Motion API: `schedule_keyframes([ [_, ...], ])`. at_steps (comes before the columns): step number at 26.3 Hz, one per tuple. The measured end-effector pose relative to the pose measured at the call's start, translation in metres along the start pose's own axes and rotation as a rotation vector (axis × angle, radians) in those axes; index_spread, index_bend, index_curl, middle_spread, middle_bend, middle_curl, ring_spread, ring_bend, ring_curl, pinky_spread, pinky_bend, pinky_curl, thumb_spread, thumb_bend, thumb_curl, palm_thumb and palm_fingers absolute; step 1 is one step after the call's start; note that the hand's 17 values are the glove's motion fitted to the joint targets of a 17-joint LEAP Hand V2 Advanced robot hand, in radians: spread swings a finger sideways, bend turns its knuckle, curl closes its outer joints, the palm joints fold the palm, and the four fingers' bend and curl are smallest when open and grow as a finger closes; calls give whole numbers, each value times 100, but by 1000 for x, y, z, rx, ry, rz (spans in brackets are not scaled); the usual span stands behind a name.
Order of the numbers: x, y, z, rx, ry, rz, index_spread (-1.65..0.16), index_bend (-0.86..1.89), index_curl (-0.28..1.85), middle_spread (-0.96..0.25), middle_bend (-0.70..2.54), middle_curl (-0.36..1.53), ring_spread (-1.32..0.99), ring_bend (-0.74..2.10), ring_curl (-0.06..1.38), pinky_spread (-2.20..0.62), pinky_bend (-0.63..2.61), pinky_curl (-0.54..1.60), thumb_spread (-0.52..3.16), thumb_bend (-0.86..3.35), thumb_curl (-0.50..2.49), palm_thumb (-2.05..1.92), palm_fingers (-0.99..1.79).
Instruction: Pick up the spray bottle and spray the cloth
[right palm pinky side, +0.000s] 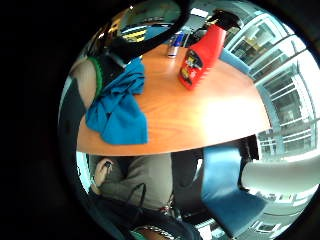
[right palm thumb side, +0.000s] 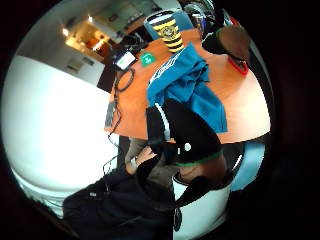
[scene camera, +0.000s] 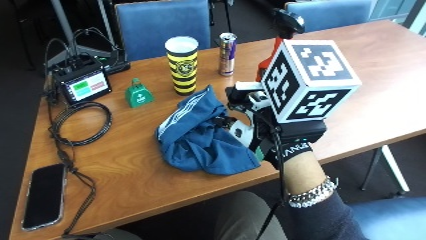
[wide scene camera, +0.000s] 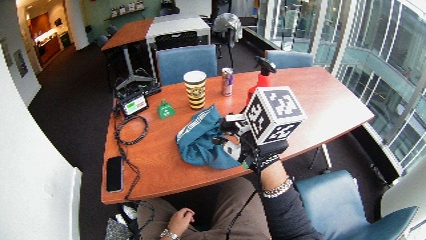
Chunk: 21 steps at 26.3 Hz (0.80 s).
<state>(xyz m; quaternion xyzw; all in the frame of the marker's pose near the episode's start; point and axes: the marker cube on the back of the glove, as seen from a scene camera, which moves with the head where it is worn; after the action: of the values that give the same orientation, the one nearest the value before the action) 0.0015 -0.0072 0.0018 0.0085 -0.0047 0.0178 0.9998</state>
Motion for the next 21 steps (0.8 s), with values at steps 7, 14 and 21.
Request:
schedule_keyframes([
  [7, 16, -31, 11, 75, -121, 159, -28, 22, 20, -8, 29, 17, -8, 48, 23, 9, 24, 16, 79, 25, 11, 43, 96],
  [14, 58, -46, 29, 218, -168, 430, -31, 16, 24, -9, 29, 24, -9, 46, 28, 7, 23, 21, 99, 29, 18, 55, 98],
  [21, 97, -51, 46, 316, -187, 603, -32, 13, 26, -8, 17, 25, -8, 45, 31, 7, 29, 26, 107, 26, 22, 62, 88],
])
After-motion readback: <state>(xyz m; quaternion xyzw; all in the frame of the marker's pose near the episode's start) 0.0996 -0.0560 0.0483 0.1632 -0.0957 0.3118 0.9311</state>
